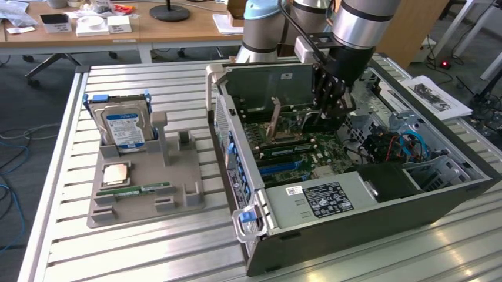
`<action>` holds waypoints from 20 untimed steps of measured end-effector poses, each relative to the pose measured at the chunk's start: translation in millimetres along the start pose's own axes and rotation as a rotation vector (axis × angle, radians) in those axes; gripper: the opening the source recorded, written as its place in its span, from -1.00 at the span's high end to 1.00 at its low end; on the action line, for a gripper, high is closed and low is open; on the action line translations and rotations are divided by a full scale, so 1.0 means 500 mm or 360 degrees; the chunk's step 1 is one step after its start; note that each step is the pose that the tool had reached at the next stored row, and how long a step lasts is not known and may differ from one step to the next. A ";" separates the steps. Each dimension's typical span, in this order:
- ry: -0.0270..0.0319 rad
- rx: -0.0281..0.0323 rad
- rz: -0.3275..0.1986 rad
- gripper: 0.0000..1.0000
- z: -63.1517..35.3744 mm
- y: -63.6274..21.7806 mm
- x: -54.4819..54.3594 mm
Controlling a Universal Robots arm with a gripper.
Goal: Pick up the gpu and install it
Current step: 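Insert the gpu into the slot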
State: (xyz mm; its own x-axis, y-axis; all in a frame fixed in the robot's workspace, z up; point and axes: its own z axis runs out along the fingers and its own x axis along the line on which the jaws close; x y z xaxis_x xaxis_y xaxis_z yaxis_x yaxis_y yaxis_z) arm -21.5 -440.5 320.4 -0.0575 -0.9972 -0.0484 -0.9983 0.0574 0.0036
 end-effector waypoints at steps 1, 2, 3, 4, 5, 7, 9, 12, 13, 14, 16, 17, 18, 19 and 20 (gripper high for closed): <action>0.00003 -0.00001 0.0000 0.47 0.000 0.000 0.000; 0.00001 -0.00001 0.0000 0.47 0.001 0.000 0.000; -0.00006 0.00002 0.0000 0.47 0.002 0.000 0.000; -0.00005 0.00002 0.0000 0.47 0.002 0.001 0.000; -0.00001 0.00000 0.0000 0.47 0.002 0.001 0.000; -0.00001 0.00000 0.0000 0.47 0.003 0.002 0.001; -0.00003 0.00001 0.0000 0.47 0.004 0.003 0.001; -0.00004 0.00000 0.0000 0.47 0.004 0.003 0.005; -0.00003 0.00000 0.0000 0.47 0.004 0.003 0.007; -0.00003 0.00001 0.0000 0.47 0.004 0.003 0.008; -0.00006 0.00001 0.0000 0.47 0.004 0.003 0.009; -0.00003 0.00002 0.0000 0.47 0.004 0.003 0.009; -0.00002 0.00001 0.0000 0.47 0.004 0.002 0.009; -0.00003 0.00001 0.0000 0.47 0.005 0.003 0.010; -0.00004 0.00001 0.0000 0.47 0.006 0.003 0.010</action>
State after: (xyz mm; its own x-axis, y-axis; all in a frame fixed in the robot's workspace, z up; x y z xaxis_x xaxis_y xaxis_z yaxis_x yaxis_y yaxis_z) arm -23.1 -445.1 317.3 -0.0574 -0.9972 -0.0487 -0.9984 0.0573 0.0036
